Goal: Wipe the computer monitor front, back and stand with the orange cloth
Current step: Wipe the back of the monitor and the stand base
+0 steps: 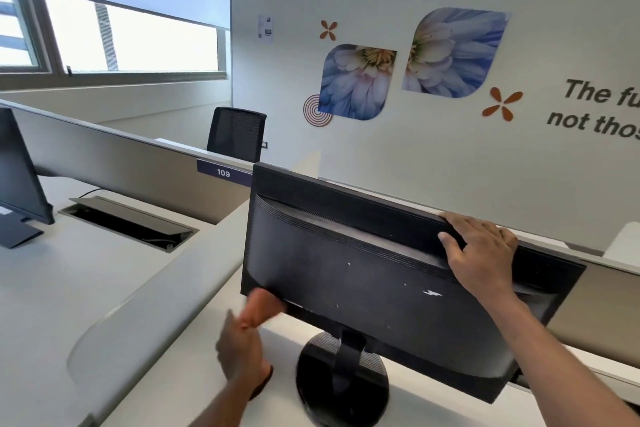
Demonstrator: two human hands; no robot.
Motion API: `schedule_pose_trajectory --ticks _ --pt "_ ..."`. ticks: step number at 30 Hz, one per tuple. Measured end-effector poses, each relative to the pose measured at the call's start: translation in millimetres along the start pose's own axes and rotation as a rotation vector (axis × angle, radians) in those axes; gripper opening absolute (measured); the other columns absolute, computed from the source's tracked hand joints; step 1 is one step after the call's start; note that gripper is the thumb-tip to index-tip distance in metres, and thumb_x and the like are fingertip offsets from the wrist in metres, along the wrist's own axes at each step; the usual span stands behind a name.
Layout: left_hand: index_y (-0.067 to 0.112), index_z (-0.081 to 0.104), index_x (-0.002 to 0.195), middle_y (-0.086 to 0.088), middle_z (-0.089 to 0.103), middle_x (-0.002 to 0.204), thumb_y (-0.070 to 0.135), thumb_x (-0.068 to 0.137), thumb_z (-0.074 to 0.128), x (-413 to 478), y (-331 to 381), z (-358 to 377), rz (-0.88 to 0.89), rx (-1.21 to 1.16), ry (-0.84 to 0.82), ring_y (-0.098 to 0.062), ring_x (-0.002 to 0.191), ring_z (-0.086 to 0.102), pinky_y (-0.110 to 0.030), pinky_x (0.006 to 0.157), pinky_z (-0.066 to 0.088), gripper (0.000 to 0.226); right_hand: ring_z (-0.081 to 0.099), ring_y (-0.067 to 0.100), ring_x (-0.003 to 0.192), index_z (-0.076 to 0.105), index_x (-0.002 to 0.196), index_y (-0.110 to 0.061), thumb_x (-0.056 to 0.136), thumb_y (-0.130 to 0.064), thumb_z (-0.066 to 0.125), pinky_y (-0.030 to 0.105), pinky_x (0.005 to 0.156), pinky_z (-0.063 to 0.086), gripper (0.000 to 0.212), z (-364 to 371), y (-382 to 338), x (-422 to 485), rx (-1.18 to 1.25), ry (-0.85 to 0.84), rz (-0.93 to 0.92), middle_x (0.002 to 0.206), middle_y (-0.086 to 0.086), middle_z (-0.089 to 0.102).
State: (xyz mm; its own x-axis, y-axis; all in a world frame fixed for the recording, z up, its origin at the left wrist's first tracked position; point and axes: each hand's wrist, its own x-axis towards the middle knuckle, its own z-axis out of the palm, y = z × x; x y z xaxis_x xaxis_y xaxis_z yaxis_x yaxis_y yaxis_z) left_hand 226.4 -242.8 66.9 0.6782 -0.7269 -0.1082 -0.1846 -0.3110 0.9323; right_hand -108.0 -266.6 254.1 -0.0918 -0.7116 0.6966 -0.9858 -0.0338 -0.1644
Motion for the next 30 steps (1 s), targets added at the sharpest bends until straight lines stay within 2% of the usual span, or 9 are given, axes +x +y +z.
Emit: schedule_pose_trajectory --ticks 2,4,8,10,12,15,22,25,30 --pt "0.003 0.053 0.119 -0.029 0.06 0.116 0.002 0.09 0.043 25 15 -4 -0.316 -0.162 0.163 -0.048 0.104 0.057 -0.051 0.088 0.047 0.031 0.058 0.022 0.107 0.065 0.117 -0.033 0.084 -0.041 0.048 0.036 0.091 0.025 0.038 1 -2 3 -0.01 -0.001 -0.008 0.113 -0.01 0.069" --pt "0.005 0.047 0.128 -0.028 0.059 0.117 0.001 0.086 0.047 50 22 -3 -0.423 -0.297 0.214 -0.049 0.103 0.058 -0.052 0.089 0.048 0.042 0.059 0.024 0.107 0.065 0.117 -0.033 0.084 -0.041 0.048 0.036 0.09 0.025 0.039 2 -4 5 -0.023 0.0 -0.017 0.112 -0.008 0.07" --pt "0.033 0.016 0.152 -0.012 0.037 0.151 -0.006 0.079 0.043 54 37 24 0.063 -0.169 -0.09 -0.036 0.128 0.046 -0.051 0.107 0.04 0.087 0.058 0.026 0.107 0.065 0.117 -0.032 0.084 -0.04 0.048 0.038 0.09 0.026 0.038 2 -3 3 -0.022 0.011 -0.014 0.113 -0.005 0.07" --pt "0.025 -0.005 0.155 -0.002 0.001 0.163 -0.011 0.082 0.043 40 45 38 0.222 -0.072 -0.211 -0.027 0.147 0.016 -0.042 0.119 0.021 0.094 0.058 0.026 0.106 0.065 0.117 -0.032 0.084 -0.04 0.048 0.038 0.09 0.026 0.038 3 -2 3 -0.026 0.016 -0.009 0.112 -0.004 0.07" --pt "0.019 -0.013 0.154 0.003 -0.016 0.161 -0.013 0.083 0.043 29 44 47 0.214 -0.071 -0.243 -0.02 0.15 0.0 -0.028 0.113 0.012 0.096 0.058 0.026 0.106 0.065 0.117 -0.032 0.084 -0.04 0.049 0.039 0.09 0.026 0.038 4 -2 4 -0.029 0.019 -0.002 0.112 -0.004 0.07" --pt "0.02 -0.018 0.151 0.006 -0.02 0.16 -0.015 0.079 0.044 22 24 52 0.205 -0.099 -0.284 -0.016 0.149 -0.001 -0.019 0.106 0.009 0.101 0.059 0.025 0.106 0.065 0.116 -0.032 0.083 -0.04 0.049 0.039 0.091 0.027 0.037 5 -5 5 -0.025 0.027 -0.003 0.111 -0.005 0.071" --pt "0.03 -0.03 0.146 0.015 -0.04 0.147 -0.018 0.077 0.039 6 11 57 0.236 -0.078 -0.377 -0.01 0.147 -0.012 -0.023 0.115 0.008 0.108 0.059 0.025 0.105 0.065 0.116 -0.033 0.084 -0.04 0.05 0.039 0.091 0.027 0.037 5 -3 4 -0.016 0.024 0.003 0.111 -0.005 0.07" --pt "0.031 -0.017 0.152 0.017 -0.021 0.157 -0.021 0.067 0.046 3 5 61 0.302 -0.026 -0.333 -0.014 0.149 -0.004 -0.034 0.12 0.013 0.117 0.059 0.025 0.104 0.065 0.116 -0.032 0.084 -0.04 0.05 0.039 0.09 0.027 0.037 5 -4 4 -0.024 0.027 0.002 0.111 -0.005 0.071" --pt "0.012 -0.012 0.153 -0.014 -0.03 0.156 -0.005 0.082 0.045 -33 -14 66 0.526 0.348 -0.517 -0.026 0.144 -0.022 -0.033 0.12 0.002 0.092 0.058 0.024 0.106 0.065 0.117 -0.033 0.084 -0.041 0.048 0.039 0.092 0.026 0.038 6 -2 5 -0.016 0.01 0.013 0.113 -0.006 0.07"
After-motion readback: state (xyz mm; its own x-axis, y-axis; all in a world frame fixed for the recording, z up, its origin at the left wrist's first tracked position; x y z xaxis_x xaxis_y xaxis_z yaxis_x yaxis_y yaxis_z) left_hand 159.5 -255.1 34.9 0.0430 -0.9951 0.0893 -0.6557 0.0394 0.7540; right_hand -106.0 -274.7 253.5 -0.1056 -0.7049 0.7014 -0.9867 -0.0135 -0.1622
